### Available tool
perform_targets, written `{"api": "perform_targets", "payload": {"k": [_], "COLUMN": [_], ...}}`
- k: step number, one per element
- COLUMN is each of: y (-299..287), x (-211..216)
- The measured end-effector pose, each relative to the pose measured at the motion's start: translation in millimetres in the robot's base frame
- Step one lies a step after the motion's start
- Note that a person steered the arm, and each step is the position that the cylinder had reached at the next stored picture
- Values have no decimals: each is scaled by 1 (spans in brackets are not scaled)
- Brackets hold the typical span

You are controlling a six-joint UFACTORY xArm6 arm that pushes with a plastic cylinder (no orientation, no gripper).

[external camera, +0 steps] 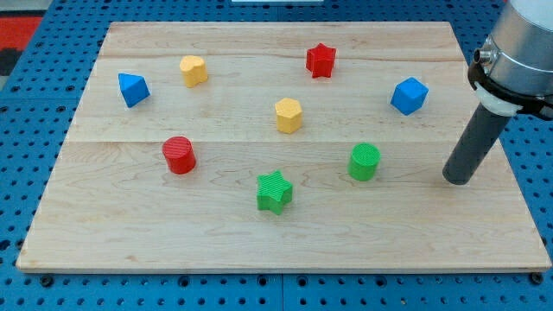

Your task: Move the red star to the left side of the yellow hexagon

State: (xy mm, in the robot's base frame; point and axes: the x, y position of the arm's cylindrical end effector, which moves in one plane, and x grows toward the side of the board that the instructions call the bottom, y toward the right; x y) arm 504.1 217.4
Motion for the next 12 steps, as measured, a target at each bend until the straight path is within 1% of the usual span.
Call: {"api": "perform_targets", "payload": {"k": [2, 3, 5, 6, 7, 8, 9, 10, 11, 12], "y": [42, 65, 82, 102, 127, 104, 49, -28, -33, -83], "x": [-27, -27, -22, -18, -45, -79, -121, -158, -204, -239]}}
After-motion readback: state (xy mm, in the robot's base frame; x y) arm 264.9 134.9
